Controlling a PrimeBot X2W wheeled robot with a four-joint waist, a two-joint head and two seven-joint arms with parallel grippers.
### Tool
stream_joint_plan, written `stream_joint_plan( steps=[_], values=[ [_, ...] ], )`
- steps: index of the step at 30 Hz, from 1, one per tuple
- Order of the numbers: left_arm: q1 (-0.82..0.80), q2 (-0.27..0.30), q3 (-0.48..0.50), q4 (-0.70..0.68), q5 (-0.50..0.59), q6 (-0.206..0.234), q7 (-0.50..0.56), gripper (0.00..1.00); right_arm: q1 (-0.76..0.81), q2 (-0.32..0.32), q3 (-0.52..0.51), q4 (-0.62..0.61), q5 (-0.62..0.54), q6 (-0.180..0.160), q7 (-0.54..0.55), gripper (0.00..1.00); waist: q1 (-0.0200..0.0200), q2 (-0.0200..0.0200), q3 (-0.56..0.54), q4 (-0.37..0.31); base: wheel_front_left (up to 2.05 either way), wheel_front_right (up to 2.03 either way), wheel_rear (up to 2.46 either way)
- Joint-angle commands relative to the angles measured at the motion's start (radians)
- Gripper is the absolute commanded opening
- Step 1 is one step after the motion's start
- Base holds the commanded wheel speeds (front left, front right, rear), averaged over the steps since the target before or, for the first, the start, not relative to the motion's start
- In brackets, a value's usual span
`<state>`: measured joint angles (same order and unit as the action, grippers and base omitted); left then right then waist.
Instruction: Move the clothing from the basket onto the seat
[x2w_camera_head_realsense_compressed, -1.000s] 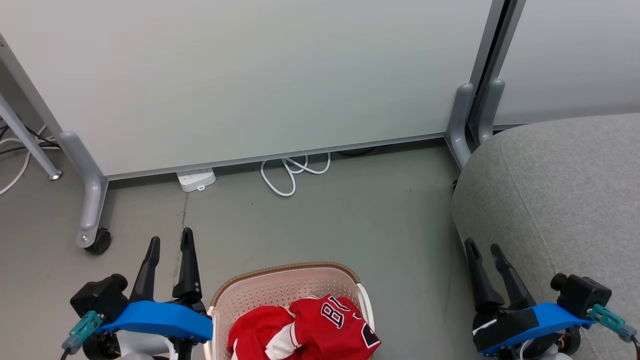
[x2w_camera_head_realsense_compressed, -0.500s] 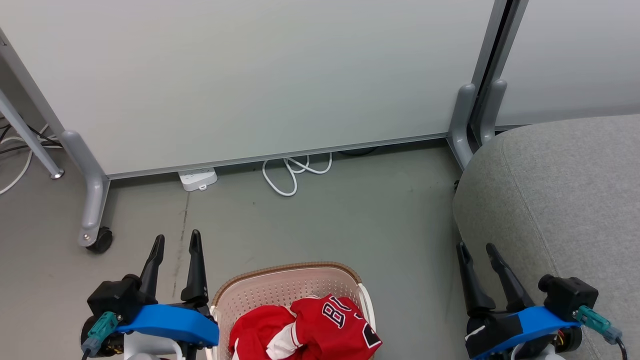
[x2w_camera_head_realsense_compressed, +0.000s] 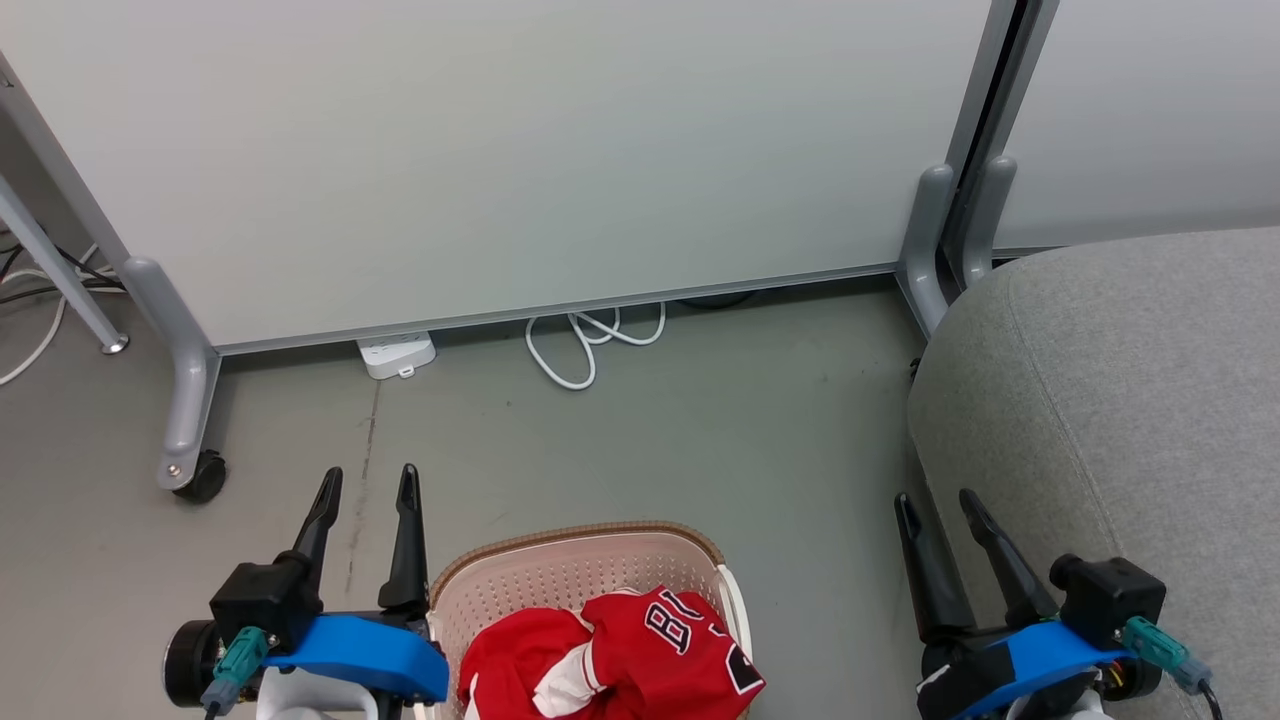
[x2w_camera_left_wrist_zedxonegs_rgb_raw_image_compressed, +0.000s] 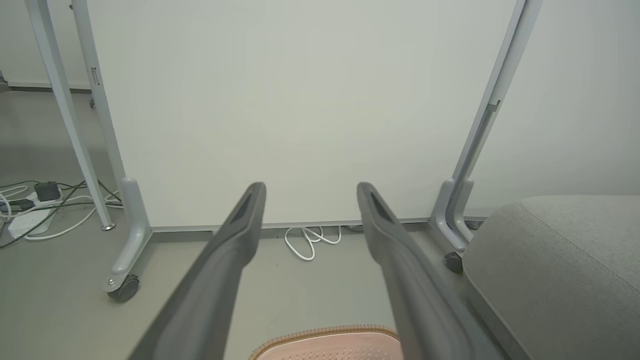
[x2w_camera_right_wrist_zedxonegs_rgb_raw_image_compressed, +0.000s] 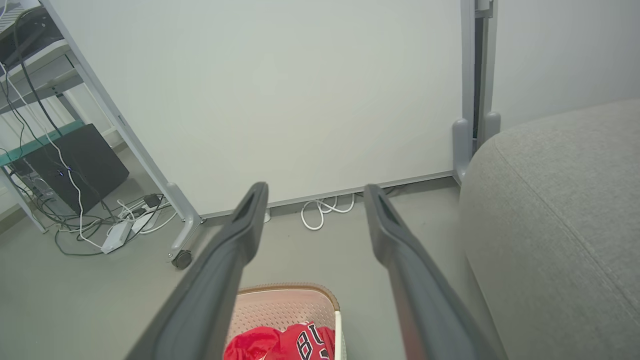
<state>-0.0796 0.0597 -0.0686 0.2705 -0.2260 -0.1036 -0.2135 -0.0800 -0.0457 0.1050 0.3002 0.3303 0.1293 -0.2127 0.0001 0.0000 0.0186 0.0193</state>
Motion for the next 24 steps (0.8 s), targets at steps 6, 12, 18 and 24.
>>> stream_joint_plan(
  steps=[6,12,18,24],
  values=[
    [-0.016,0.004,-0.005,0.008,0.072,-0.004,-0.021,1.0,-0.021,-0.007,0.009,0.011,-0.075,0.002,-0.022,1.0,-0.0001,0.0,0.003,0.002,0.0,0.0,0.0],
    [-0.016,0.003,-0.005,0.018,0.117,-0.007,-0.033,1.0,-0.023,-0.007,0.011,0.021,-0.12,0.002,-0.033,1.0,-0.0001,0.0,0.004,0.004,0.0,0.0,0.0],
    [-0.016,0.002,-0.009,0.028,0.159,-0.008,-0.044,1.0,-0.026,-0.007,0.002,0.031,-0.164,0.002,-0.046,1.0,-0.0001,0.0,0.007,0.004,0.0,0.0,0.0],
    [-0.017,0.0,-0.013,0.037,0.199,-0.01,-0.054,1.0,-0.024,-0.007,0.003,0.042,-0.206,0.002,-0.055,1.0,-0.0001,0.0,0.009,0.006,0.0,0.0,0.0]
  ],
)
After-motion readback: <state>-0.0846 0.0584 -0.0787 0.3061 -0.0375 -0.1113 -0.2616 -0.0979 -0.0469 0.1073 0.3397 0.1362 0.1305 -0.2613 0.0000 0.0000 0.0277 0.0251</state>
